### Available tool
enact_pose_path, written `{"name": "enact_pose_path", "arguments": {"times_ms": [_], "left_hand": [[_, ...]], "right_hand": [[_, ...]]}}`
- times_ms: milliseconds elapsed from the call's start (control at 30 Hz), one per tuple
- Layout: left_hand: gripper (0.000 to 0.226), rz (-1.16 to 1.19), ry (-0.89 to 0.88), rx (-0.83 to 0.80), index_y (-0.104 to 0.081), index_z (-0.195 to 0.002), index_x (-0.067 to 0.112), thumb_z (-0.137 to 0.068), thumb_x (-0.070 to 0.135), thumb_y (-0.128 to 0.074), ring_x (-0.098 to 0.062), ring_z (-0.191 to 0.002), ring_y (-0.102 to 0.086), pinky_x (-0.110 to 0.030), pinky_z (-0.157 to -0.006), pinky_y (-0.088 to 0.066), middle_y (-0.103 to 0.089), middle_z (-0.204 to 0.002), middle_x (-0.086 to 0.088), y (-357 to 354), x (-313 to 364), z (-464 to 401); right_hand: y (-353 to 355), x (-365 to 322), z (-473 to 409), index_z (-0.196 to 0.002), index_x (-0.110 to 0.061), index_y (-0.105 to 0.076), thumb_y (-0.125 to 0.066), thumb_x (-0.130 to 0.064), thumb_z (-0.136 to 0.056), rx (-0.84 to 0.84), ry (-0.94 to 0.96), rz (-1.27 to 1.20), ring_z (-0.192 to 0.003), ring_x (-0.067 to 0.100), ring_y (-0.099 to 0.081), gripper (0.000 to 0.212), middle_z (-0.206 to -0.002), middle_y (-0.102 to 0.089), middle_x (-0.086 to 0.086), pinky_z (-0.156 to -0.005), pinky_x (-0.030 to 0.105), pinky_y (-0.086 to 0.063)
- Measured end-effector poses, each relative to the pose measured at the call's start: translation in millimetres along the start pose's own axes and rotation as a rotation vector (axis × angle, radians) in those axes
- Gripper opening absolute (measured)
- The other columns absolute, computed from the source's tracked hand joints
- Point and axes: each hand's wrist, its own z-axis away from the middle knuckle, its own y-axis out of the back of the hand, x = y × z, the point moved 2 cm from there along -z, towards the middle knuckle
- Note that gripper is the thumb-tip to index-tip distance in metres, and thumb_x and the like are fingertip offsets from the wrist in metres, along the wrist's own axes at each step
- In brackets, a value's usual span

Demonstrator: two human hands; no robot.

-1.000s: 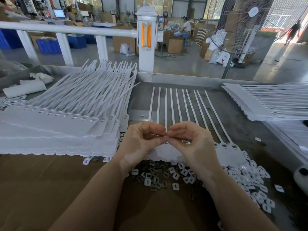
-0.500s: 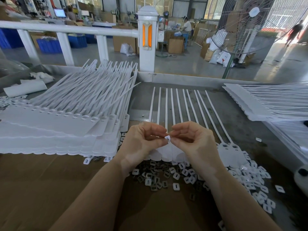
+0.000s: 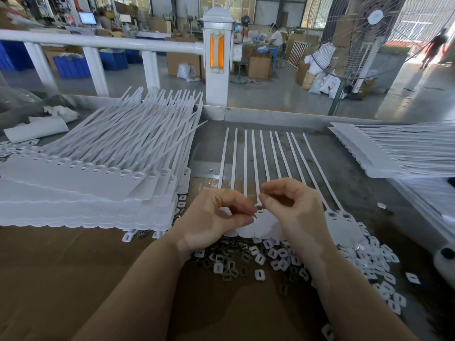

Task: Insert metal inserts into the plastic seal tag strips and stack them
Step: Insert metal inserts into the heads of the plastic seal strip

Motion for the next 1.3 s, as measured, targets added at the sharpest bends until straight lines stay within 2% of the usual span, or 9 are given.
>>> {"name": "enact_pose_path", "arguments": {"times_ms": [133,233,367,467,533,667,933,1067,1300], "left_hand": [[0.013,-0.154,-0.044,-0.294,-0.074,-0.080,0.017,-0.074,0.006,-0.074,0.003,-0.076,-0.061,-0.009,-0.075,-0.042,-0.068,-0.076,0.017,-5,6,2],[0.011,-0.187,0.015,-0.447,-0.074,-0.080,0.020,-0.073,0.011,-0.076,0.000,-0.084,-0.062,-0.007,-0.084,-0.038,-0.069,-0.081,0.015,-9,5,4],[0.011,-0.382,0.018,-0.554,-0.072,-0.082,0.032,-0.072,0.030,-0.077,0.013,-0.092,-0.051,-0.004,-0.093,-0.008,-0.062,-0.078,0.030,-12,2,4],[0.013,-0.391,0.024,-0.564,-0.070,-0.084,0.036,-0.074,0.031,-0.075,0.014,-0.091,-0.050,-0.008,-0.096,-0.006,-0.060,-0.077,0.034,-12,1,4],[0.010,-0.303,0.034,-0.540,-0.072,-0.076,0.034,-0.076,0.024,-0.074,0.009,-0.085,-0.057,-0.005,-0.096,-0.021,-0.064,-0.077,0.029,-11,2,3],[0.012,-0.257,0.030,-0.428,-0.075,-0.088,0.022,-0.078,0.016,-0.073,0.003,-0.085,-0.061,-0.010,-0.082,-0.042,-0.068,-0.083,0.020,-12,0,1],[0.018,-0.495,-0.035,-0.383,-0.072,-0.094,0.038,-0.077,0.034,-0.072,0.011,-0.089,-0.048,-0.012,-0.093,-0.018,-0.054,-0.082,0.025,-15,-1,-1],[0.016,-0.492,-0.040,-0.379,-0.073,-0.093,0.037,-0.078,0.036,-0.071,0.011,-0.088,-0.047,-0.021,-0.094,-0.022,-0.054,-0.082,0.023,-15,-1,0],[0.017,-0.514,-0.040,-0.351,-0.072,-0.089,0.039,-0.072,0.044,-0.073,0.008,-0.090,-0.046,-0.020,-0.096,-0.014,-0.055,-0.084,0.020,-17,-3,0]], "right_hand": [[1,1,0,-0.085,-0.015,-0.068,-0.067,0.000,-0.080,0.021,-0.013,0.031,-0.069,0.003,-0.064,0.016,-0.073,-0.069,-0.003,-0.063,0.009,-0.047],[2,1,-1,-0.082,-0.021,-0.068,-0.069,-0.003,-0.080,0.048,-0.021,0.056,-0.069,0.004,-0.064,0.018,-0.074,-0.068,-0.005,-0.063,0.010,-0.047],[2,1,-2,-0.080,-0.022,-0.067,-0.070,-0.003,-0.079,0.055,-0.026,0.058,-0.067,0.003,-0.063,0.019,-0.072,-0.068,-0.005,-0.062,0.009,-0.047],[2,1,-1,-0.081,-0.021,-0.068,-0.070,-0.004,-0.079,0.052,-0.033,0.057,-0.067,0.003,-0.063,0.018,-0.072,-0.068,-0.005,-0.063,0.010,-0.047],[2,1,-1,-0.082,-0.020,-0.068,-0.070,-0.004,-0.080,0.052,-0.035,0.065,-0.068,0.003,-0.063,0.016,-0.073,-0.068,-0.004,-0.063,0.010,-0.048],[3,0,-1,-0.083,-0.018,-0.069,-0.070,-0.005,-0.079,0.056,-0.036,0.062,-0.069,0.004,-0.063,0.014,-0.074,-0.068,-0.003,-0.064,0.011,-0.049],[3,0,-1,-0.084,-0.017,-0.069,-0.069,-0.004,-0.080,0.049,-0.036,0.058,-0.070,0.005,-0.063,0.014,-0.075,-0.068,-0.003,-0.066,0.013,-0.050],[3,1,-1,-0.084,-0.017,-0.069,-0.069,-0.004,-0.080,0.050,-0.040,0.059,-0.070,0.004,-0.063,0.013,-0.075,-0.068,-0.003,-0.065,0.012,-0.049],[3,1,-1,-0.083,-0.018,-0.069,-0.069,-0.004,-0.080,0.050,-0.037,0.059,-0.070,0.005,-0.064,0.014,-0.074,-0.068,-0.003,-0.065,0.012,-0.049]]}}
